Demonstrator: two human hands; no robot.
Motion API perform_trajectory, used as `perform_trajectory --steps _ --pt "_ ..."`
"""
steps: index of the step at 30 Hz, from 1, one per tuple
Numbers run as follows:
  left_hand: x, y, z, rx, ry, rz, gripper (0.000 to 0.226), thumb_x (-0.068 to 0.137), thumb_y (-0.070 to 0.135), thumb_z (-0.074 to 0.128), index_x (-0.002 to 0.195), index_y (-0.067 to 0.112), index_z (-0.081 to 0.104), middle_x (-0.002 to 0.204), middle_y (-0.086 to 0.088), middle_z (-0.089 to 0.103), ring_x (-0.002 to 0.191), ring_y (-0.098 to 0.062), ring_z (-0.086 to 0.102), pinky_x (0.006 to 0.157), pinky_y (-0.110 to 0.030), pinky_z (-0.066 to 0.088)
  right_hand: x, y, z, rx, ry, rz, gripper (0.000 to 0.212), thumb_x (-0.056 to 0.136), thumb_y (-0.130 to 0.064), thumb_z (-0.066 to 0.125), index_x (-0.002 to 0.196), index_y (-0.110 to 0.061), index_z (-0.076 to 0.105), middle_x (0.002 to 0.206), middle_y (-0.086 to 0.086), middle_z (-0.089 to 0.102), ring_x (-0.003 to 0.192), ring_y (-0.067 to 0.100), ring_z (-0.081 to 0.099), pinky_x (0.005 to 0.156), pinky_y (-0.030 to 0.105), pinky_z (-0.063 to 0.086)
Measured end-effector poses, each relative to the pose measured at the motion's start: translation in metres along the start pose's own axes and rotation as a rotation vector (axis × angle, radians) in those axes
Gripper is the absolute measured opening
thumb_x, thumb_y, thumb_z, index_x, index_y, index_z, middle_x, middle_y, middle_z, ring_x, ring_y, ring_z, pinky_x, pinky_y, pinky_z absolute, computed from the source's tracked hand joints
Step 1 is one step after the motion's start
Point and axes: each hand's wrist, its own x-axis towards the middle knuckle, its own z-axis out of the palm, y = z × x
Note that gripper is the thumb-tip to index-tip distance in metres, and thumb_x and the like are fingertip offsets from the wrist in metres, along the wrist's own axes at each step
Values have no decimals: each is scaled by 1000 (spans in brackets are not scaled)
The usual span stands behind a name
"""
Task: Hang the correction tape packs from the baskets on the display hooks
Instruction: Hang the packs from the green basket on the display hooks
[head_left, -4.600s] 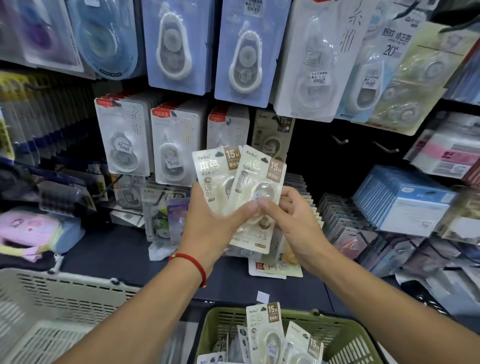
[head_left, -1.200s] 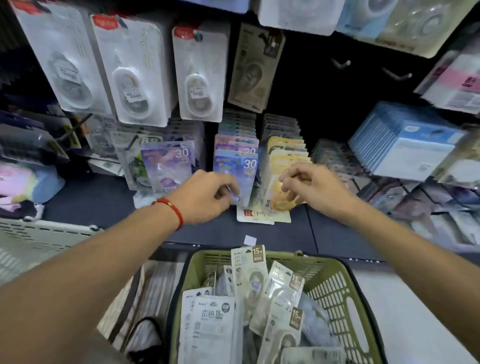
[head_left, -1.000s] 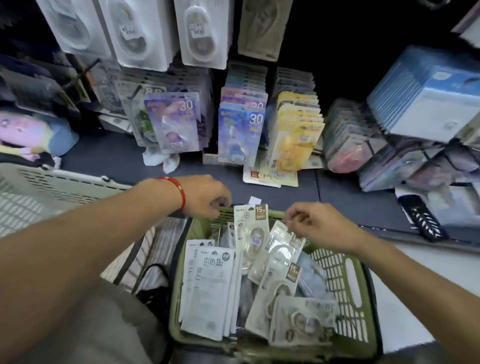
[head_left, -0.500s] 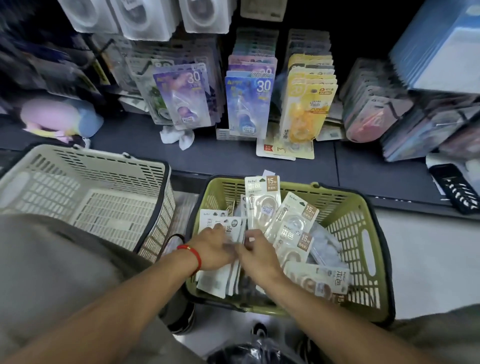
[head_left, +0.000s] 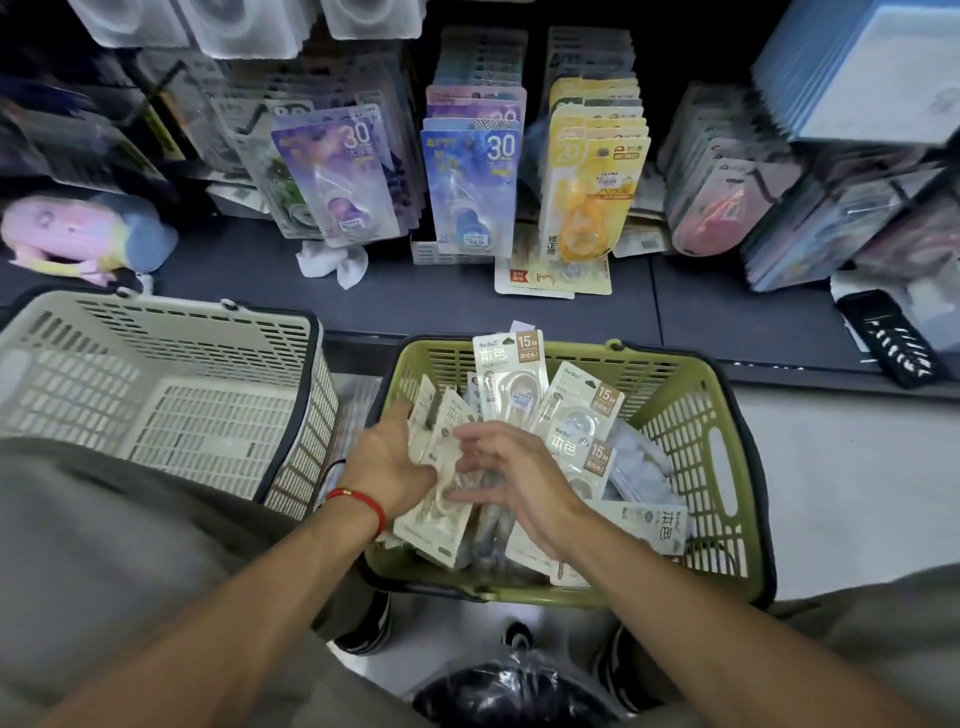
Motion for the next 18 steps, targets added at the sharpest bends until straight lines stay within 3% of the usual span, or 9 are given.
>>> perform_trajectory --steps 2,5,7,9,14,18 --pt "3 2 -8 -115 23 -28 59 76 4 84 120 27 50 98 9 66 98 -22 69 69 -27 51 2 -9 -8 -40 38 -53 25 104 -9 53 110 -12 77 125 17 65 107 29 71 87 49 65" --pt "3 4 -8 -226 -43 -100 62 74 -1 86 125 19 55 113 -2 71 110 -26 69 96 -45 59 3 -8 -16 -376 184 -68 22 105 -16 57 123 -19 69 127 7 63 114 23 67 98 41 60" --pt "3 4 -5 -320 -51 -116 61 73 -4 85 124 16 57 115 -4 73 110 -27 70 98 -50 59 6 0 -20 -689 240 -70 35 104 -19 58 140 -17 58 136 4 58 113 15 61 102 31 51" --pt "4 3 -6 -438 -50 -118 57 74 -9 84 120 16 60 112 -5 76 105 -26 73 94 -53 61 7 4 -18 -783 223 -28 47 105 -24 60 149 -14 49 142 6 56 113 14 58 101 28 47" --pt "4 1 -19 -628 -67 -149 49 78 -18 77 114 14 66 99 -7 81 92 -27 79 75 -50 66 4 15 -6 -689 167 61 68 99 -58 61 153 -20 44 139 -1 61 121 16 61 104 33 48" --pt "1 3 -35 -803 -74 -154 47 83 -17 74 120 10 64 104 -11 80 86 -27 80 59 -41 64 0 12 4 -271 146 81 79 91 -65 70 155 -32 38 126 -7 72 119 16 69 112 48 50"
